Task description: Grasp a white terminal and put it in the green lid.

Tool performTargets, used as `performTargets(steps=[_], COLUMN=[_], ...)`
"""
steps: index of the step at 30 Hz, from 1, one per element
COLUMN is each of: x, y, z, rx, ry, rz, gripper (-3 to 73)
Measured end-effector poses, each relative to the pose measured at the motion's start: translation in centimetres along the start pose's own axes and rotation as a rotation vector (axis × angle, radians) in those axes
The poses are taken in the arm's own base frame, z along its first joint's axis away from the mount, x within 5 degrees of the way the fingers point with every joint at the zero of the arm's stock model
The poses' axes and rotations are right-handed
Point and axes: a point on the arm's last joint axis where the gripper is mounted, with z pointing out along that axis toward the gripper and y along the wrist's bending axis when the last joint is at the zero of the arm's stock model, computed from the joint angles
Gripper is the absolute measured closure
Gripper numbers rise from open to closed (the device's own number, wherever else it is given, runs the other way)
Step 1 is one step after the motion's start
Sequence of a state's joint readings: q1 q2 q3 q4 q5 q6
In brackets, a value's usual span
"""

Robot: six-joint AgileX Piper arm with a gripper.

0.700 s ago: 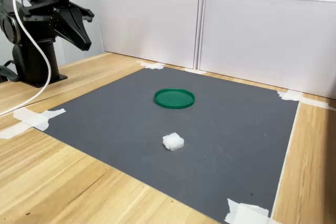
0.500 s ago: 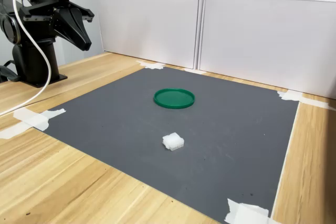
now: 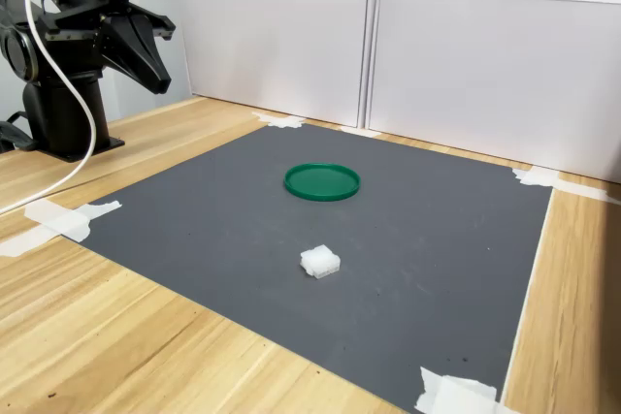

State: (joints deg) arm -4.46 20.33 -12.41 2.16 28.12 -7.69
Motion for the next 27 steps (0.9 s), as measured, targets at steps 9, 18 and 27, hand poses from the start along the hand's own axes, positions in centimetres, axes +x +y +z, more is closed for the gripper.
performTargets(steps=[9, 18, 27], x=[-6.4, -12.5, -16.2], y=[-0.6, -1.2, -1.8], z=[2.9, 8.2, 12.4], rx=[-0.044, -0.085, -0.138], ry=[0.297, 0.357, 0.419], rz=[0.015, -0.172, -0.403], gripper=[71.1, 71.1, 71.1])
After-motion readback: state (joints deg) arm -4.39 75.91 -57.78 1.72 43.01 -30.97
